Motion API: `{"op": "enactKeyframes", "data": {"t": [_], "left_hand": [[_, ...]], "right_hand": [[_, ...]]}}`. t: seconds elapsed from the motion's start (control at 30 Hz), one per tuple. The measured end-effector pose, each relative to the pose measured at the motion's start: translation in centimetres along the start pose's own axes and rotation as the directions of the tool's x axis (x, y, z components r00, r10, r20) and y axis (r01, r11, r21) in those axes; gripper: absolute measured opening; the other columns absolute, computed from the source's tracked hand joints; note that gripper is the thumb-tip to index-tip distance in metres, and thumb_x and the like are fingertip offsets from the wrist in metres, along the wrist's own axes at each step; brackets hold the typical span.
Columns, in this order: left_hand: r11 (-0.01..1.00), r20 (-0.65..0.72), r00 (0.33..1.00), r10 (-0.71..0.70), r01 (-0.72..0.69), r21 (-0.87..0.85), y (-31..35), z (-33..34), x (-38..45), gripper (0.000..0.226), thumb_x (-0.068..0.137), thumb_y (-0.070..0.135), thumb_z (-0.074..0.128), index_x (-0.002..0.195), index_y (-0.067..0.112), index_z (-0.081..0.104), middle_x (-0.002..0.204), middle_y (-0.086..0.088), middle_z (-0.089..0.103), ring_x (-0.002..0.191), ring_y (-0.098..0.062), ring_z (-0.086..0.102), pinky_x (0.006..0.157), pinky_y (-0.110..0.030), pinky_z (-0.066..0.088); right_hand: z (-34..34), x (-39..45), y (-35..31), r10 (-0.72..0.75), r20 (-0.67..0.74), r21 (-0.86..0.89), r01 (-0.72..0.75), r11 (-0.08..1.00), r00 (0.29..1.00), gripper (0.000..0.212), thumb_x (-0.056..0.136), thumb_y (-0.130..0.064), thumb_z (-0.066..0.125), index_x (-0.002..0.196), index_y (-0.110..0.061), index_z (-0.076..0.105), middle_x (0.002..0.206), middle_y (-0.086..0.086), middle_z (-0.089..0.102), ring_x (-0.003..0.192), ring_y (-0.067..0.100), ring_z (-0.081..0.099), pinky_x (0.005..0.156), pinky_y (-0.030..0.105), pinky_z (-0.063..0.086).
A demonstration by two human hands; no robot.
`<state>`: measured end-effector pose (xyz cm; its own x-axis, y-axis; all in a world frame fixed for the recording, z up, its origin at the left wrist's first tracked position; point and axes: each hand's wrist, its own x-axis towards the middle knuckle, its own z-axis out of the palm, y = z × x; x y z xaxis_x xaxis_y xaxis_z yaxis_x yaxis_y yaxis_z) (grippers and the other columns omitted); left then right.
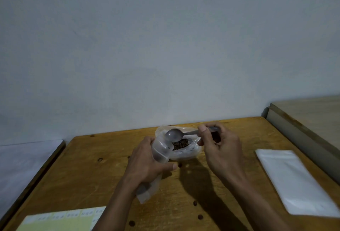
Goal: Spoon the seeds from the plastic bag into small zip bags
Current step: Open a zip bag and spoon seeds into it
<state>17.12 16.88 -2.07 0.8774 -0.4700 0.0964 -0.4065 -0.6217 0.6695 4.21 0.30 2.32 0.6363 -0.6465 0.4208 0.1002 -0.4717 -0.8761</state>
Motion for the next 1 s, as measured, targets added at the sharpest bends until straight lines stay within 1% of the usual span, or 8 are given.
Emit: {"op": "enactKeyframes", "data": {"t": [0.1,0.2,0.3,0.43,0.53,0.63,0.83,1.0], "left_hand": [[1.000,0.000,1.000,0.012,-0.012,0.008,0.0,-0.1,-0.1,0.098,0.047,0.063,0.089,0.129,0.033,0.045,0.122,0.011,0.059,0.104,-0.014,0.058,0.084,-0.041,0.057],[1.000,-0.008,1.000,0.018,-0.018,-0.008,0.0,0.0,0.0,0.103,0.048,0.060,0.091,0.134,0.030,0.045,0.126,0.011,0.058,0.107,-0.014,0.058,0.086,-0.039,0.056],[1.000,-0.006,1.000,0.016,-0.017,-0.015,0.1,0.1,0.1,0.105,0.048,0.059,0.092,0.136,0.030,0.043,0.127,0.011,0.056,0.110,-0.013,0.056,0.088,-0.038,0.055],[1.000,0.018,1.000,0.012,-0.012,-0.023,0.0,0.4,0.2,0.105,0.043,0.064,0.088,0.133,0.032,0.044,0.127,0.011,0.058,0.110,-0.014,0.057,0.089,-0.040,0.056],[1.000,0.015,1.000,0.020,-0.020,-0.023,0.0,0.6,0.2,0.103,0.047,0.060,0.090,0.134,0.031,0.044,0.129,0.010,0.058,0.111,-0.014,0.057,0.088,-0.037,0.056],[0.999,0.008,1.000,0.024,-0.024,-0.037,0.0,0.8,0.2,0.103,0.051,0.056,0.092,0.137,0.031,0.042,0.132,0.009,0.056,0.114,-0.014,0.055,0.088,-0.035,0.054],[0.999,0.031,1.000,0.006,-0.005,-0.045,-0.2,0.4,0.0,0.107,0.045,0.064,0.087,0.137,0.032,0.042,0.131,0.009,0.056,0.113,-0.015,0.056,0.089,-0.039,0.057],[0.999,0.023,0.999,-0.023,0.024,-0.021,0.0,0.3,-0.1,0.114,0.038,0.071,0.083,0.136,0.031,0.042,0.129,0.009,0.058,0.110,-0.015,0.058,0.087,-0.042,0.058]], "right_hand": [[0.5,0.2,1.0,-0.029,-0.075,-0.057,0.025,0.998,0.997,0.011,0.099,-0.031,0.058,0.092,-0.029,0.066,0.075,-0.013,0.067,0.069,0.001,0.063,0.053,0.017,0.048],[1.9,0.1,2.6,-0.004,-0.017,-0.175,0.001,0.985,1.000,0.009,0.100,-0.030,0.057,0.103,-0.030,0.066,0.084,-0.018,0.063,0.074,-0.004,0.059,0.058,0.013,0.044],[3.6,-0.3,4.4,0.052,0.032,-0.280,-0.041,0.959,0.998,0.019,0.101,-0.031,0.056,0.113,-0.024,0.069,0.094,-0.010,0.065,0.081,0.004,0.060,0.064,0.017,0.048],[4.9,-0.6,4.5,0.286,-0.008,-0.092,-0.286,0.954,0.958,0.013,0.101,-0.027,0.055,0.101,-0.023,0.067,0.088,-0.007,0.067,0.078,0.008,0.064,0.066,0.028,0.057],[4.9,-0.2,4.1,0.493,0.003,0.056,-0.492,0.869,0.870,0.017,0.100,-0.023,0.057,0.085,-0.021,0.063,0.081,-0.001,0.068,0.073,0.012,0.066,0.058,0.025,0.052],[4.6,0.5,3.9,0.611,0.013,0.173,-0.604,0.778,0.791,0.015,0.098,-0.020,0.060,0.083,-0.021,0.059,0.086,0.004,0.069,0.074,0.015,0.067,0.054,0.024,0.049],[3.6,1.2,3.6,0.653,-0.006,0.286,-0.625,0.726,0.757,0.006,0.096,-0.018,0.062,0.092,-0.014,0.063,0.090,0.008,0.072,0.077,0.020,0.071,0.058,0.028,0.054],[1.3,1.7,2.0,0.578,-0.021,0.282,-0.550,0.786,0.816,0.014,0.098,-0.022,0.060,0.093,-0.011,0.066,0.086,0.007,0.070,0.070,0.015,0.063,0.055,0.024,0.047]]}}
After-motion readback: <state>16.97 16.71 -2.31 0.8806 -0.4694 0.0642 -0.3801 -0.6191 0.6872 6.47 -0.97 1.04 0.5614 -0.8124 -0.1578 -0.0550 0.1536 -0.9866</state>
